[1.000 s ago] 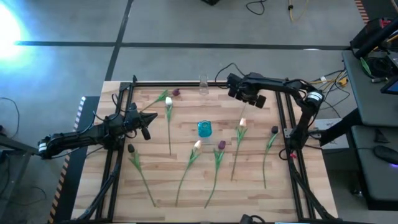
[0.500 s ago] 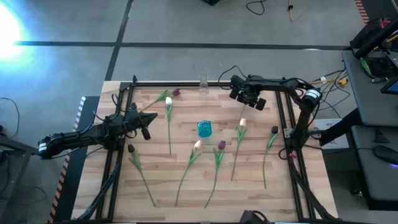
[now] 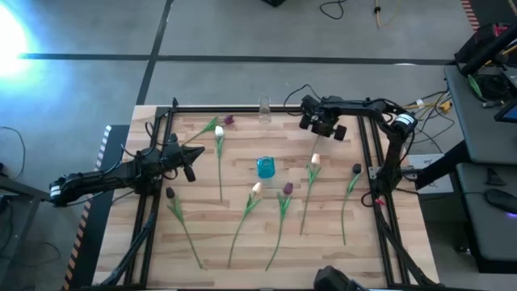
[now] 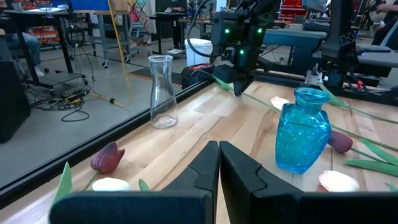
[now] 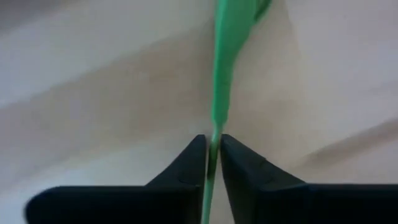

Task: Sort flowers into vase by color
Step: Put the blue tulip into the blue vase

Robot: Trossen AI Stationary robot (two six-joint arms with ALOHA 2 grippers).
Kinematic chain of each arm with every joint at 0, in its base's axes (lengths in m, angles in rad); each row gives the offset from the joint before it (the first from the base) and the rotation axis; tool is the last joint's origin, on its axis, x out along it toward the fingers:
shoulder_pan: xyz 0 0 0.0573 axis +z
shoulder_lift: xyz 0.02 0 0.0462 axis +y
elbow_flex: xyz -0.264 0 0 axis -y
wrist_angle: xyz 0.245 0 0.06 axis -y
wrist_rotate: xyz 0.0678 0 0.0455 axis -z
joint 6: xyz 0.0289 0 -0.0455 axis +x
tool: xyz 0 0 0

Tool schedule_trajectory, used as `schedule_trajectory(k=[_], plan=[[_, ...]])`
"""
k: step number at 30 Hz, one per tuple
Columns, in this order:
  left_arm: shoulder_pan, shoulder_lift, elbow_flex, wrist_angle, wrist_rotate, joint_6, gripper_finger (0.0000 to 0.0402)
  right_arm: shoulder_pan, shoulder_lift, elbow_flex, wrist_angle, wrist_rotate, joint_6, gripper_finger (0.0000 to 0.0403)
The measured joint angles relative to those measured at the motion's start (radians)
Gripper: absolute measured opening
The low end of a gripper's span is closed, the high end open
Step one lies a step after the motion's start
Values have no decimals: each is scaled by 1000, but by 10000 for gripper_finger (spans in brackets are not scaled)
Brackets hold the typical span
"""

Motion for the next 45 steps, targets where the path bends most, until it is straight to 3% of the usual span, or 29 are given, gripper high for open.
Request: schedule_trajectory(k=[2,8,16,26,32,39,45], plan=[[0,0,0,0,0,0,0,-3,-3,18,4,20,-39,17],[0,0,0,0,0,0,0,13,-23,58,4,98,-202,13],[0,0,0,0,0,0,0,137,-137,49,56,259,-379,12],[0,0,0,0,0,0,0,463,-344,-15,384,502,-563,12],[0,0,0,0,0,0,0,693,-403,-28,654,670,-725,12],[0,0,0,0,0,0,0,817,-369,-28,1030,669,-988,12],[0,0,0,0,0,0,0,844,-342,-28,1173,608,-1051,12]])
